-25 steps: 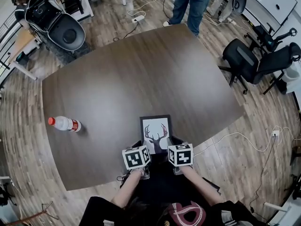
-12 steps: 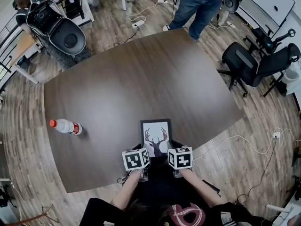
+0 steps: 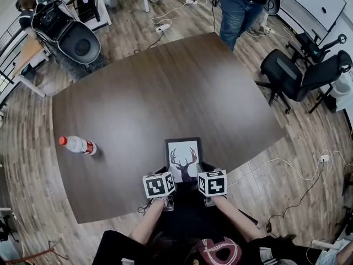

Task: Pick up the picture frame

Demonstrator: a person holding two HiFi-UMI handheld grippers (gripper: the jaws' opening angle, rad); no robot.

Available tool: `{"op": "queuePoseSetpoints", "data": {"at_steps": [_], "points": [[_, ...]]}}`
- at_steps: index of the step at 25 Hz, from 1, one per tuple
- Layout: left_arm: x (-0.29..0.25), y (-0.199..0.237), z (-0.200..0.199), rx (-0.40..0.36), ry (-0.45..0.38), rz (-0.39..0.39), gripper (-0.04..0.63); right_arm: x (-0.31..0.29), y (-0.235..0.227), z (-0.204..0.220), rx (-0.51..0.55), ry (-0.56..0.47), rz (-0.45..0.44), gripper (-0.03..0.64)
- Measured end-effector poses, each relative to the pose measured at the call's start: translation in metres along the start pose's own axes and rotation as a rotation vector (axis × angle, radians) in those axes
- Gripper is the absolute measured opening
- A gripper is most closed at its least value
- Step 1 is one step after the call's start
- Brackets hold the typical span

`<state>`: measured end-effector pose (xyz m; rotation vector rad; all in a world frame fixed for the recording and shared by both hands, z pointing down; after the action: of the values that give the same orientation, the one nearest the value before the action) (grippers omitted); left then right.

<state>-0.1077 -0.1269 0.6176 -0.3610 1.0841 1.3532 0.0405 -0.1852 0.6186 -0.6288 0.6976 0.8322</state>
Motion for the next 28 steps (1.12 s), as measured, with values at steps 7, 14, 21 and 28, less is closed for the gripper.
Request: {"op": "queuePoseSetpoints", "data": {"at_steps": [7, 14, 21, 28], "points": [[0.002, -0.005, 0.0, -0.003, -0.012, 0.001, 0.075, 0.002, -0.003, 0.0, 0.028, -0.008, 0.009, 0.078], [0.008, -0.011, -0.002, -0.011, -0.041, 0.006, 0.075, 0.012, -0.004, -0.007, 0.029, -0.046, 0.007, 0.077], [0.018, -0.023, -0.013, -0.028, -0.087, 0.013, 0.075, 0.02, -0.009, -0.018, 0.018, -0.08, 0.007, 0.075], [0.027, -0.023, -0.021, -0.028, -0.122, 0.016, 0.075, 0.027, -0.004, -0.026, 0.015, -0.109, 0.005, 0.075]]}}
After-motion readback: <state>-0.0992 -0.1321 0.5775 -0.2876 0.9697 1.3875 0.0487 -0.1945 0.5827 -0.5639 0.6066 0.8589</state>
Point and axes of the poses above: the fingertips, and each gripper's own axes: x backward along the fingers, y to its left, z out of its underside, the point moved 3 cm from there along x, backward along the fingers, and after that the axes turned 3 degrees about -y, right-handed, at the moved point
